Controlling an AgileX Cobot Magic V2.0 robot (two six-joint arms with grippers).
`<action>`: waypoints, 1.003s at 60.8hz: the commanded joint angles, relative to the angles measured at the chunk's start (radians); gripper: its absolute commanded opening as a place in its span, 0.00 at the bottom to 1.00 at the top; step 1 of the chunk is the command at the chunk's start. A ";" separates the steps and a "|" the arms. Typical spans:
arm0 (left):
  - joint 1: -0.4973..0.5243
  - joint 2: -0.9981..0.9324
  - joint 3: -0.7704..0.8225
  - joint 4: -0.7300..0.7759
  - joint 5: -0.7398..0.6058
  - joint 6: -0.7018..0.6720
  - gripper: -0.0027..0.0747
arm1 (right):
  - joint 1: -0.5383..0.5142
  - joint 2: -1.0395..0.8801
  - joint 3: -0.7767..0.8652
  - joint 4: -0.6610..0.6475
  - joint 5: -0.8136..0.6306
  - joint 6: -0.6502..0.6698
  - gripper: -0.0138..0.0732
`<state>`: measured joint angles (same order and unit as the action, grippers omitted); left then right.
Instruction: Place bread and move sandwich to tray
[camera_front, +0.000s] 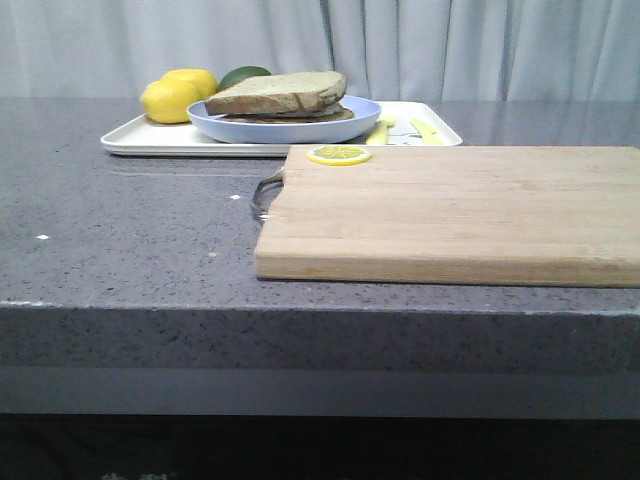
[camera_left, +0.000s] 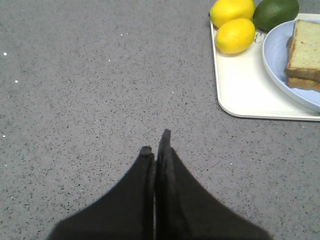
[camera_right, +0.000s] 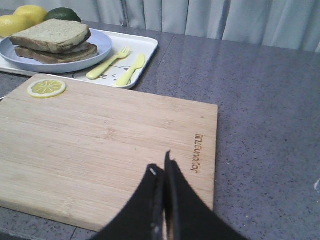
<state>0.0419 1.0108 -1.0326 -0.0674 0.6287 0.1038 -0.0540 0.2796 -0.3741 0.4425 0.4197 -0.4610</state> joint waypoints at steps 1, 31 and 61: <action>-0.003 -0.067 0.009 -0.014 -0.105 -0.008 0.01 | 0.000 0.009 -0.028 0.011 -0.066 -0.008 0.07; -0.003 -0.474 0.356 -0.015 -0.151 -0.008 0.01 | 0.000 0.009 -0.028 0.011 -0.066 -0.008 0.07; -0.003 -0.640 0.383 -0.022 -0.122 -0.008 0.01 | 0.000 0.009 -0.028 0.011 -0.066 -0.008 0.07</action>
<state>0.0419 0.3624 -0.6246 -0.0771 0.5750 0.1038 -0.0533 0.2796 -0.3741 0.4425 0.4197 -0.4610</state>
